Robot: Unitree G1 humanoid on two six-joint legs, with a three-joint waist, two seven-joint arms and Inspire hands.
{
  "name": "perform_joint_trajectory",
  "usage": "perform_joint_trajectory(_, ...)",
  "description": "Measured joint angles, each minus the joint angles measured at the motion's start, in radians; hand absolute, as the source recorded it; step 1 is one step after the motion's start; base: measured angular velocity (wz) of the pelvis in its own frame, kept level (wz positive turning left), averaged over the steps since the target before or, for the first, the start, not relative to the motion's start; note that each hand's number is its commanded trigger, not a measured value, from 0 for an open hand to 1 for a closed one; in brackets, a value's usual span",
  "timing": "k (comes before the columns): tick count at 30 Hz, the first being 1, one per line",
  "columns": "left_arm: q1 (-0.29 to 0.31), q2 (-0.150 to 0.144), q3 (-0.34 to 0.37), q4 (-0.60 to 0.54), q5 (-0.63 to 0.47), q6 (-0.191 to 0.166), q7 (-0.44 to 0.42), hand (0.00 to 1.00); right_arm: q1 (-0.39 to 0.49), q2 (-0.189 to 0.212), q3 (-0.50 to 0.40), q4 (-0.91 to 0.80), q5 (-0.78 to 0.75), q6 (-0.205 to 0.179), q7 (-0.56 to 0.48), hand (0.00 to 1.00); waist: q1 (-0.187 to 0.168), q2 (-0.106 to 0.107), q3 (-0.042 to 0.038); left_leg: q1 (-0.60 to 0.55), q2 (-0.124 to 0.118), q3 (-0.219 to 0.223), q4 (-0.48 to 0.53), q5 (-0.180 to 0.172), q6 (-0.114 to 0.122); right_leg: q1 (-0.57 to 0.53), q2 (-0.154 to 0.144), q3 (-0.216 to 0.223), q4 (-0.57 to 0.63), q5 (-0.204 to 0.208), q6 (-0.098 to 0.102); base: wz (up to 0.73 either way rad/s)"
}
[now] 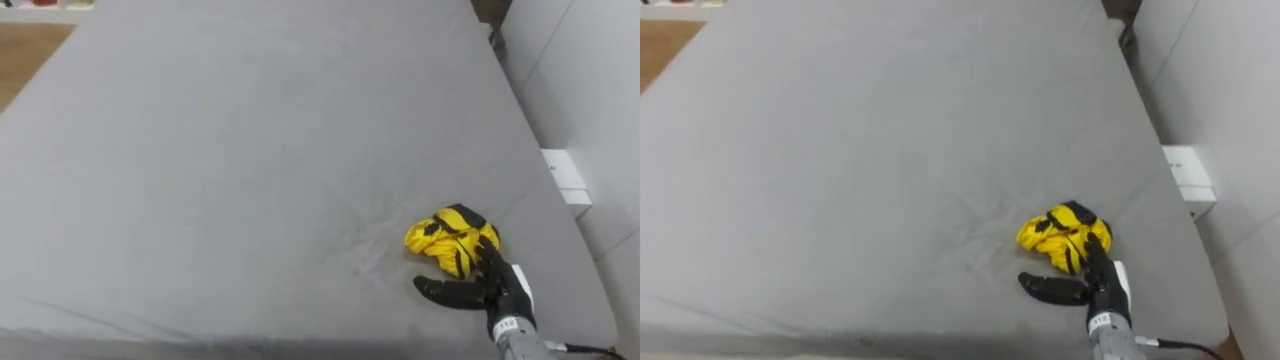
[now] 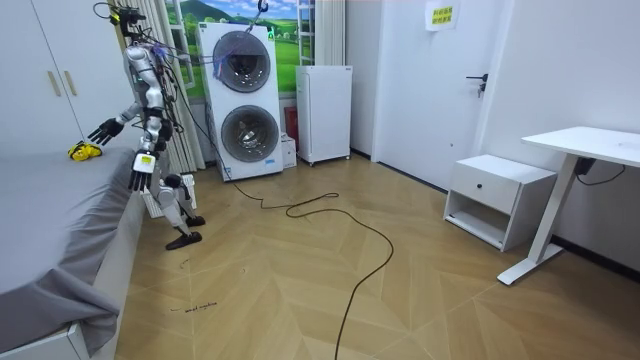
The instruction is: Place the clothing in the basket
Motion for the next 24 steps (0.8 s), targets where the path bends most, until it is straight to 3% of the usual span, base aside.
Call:
perform_joint_trajectory(8, -0.004, 0.003, 0.003, -0.001, 0.000, 0.035, -0.005, 0.00, -0.011, -0.012, -0.003, -0.039, -0.065, -0.002, -0.088, 0.00, -0.008, -0.009, 0.0101, -0.004, -0.020, -0.050, -0.034, 0.003, 0.005, 0.008, -0.016, -0.045, -0.021, 0.002, 0.004, 0.09)
perform_joint_trajectory(10, -0.016, 0.012, 0.004, 0.000, 0.002, 0.043, -0.021, 0.00, -0.035, -0.019, -0.003, -0.027, -0.072, -0.002, -0.097, 0.00, -0.008, -0.014, 0.0187, -0.017, -0.023, -0.065, -0.032, 0.005, 0.005, 0.007, -0.017, -0.062, -0.030, 0.002, 0.004, 0.18)
perform_joint_trajectory(17, -0.046, 0.014, 0.000, -0.001, 0.008, 0.082, -0.024, 0.00, -0.161, -0.032, -0.008, 0.119, -0.107, -0.001, -0.166, 0.00, 0.000, -0.008, 0.0195, -0.103, -0.034, -0.094, -0.024, 0.026, 0.009, -0.062, -0.021, -0.086, -0.026, 0.005, 0.008, 0.14)
perform_joint_trajectory(24, -0.084, 0.017, 0.000, 0.019, 0.044, 0.105, -0.051, 0.00, -0.302, -0.108, -0.024, 0.301, -0.119, 0.014, -0.192, 0.00, 0.023, 0.011, 0.0227, -0.190, -0.048, -0.114, -0.026, 0.057, 0.015, -0.132, -0.037, -0.135, -0.020, 0.010, 0.013, 0.20)
